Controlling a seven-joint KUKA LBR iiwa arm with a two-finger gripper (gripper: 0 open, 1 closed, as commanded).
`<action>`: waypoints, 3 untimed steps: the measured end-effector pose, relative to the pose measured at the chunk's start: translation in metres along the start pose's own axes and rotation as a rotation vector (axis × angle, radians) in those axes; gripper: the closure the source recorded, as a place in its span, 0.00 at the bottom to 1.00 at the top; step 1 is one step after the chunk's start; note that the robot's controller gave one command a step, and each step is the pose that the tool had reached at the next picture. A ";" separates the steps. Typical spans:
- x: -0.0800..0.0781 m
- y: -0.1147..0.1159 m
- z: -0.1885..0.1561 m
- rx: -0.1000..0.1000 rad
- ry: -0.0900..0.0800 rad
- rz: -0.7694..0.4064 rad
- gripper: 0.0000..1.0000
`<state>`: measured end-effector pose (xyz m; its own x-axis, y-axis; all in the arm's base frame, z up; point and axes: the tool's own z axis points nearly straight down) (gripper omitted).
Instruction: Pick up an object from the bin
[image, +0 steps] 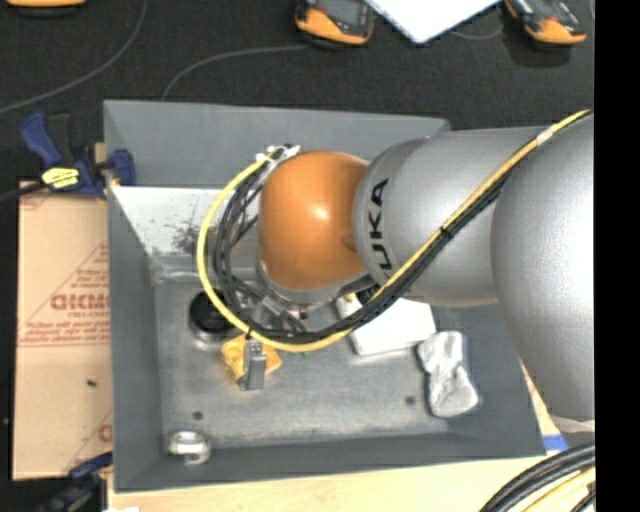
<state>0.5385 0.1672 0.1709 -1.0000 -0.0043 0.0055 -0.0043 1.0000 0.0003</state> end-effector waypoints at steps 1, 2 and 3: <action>-0.032 -0.044 0.035 0.002 0.000 -0.006 0.00; -0.067 0.018 0.048 -0.002 -0.006 -0.001 0.00; -0.083 -0.031 0.051 -0.001 -0.011 0.012 0.00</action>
Offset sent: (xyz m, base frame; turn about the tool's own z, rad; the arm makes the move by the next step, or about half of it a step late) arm 0.0301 -0.0398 -0.0338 -0.0105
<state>0.6217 0.1365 0.1190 -1.0000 0.0073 -0.0055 0.0073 1.0000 0.0014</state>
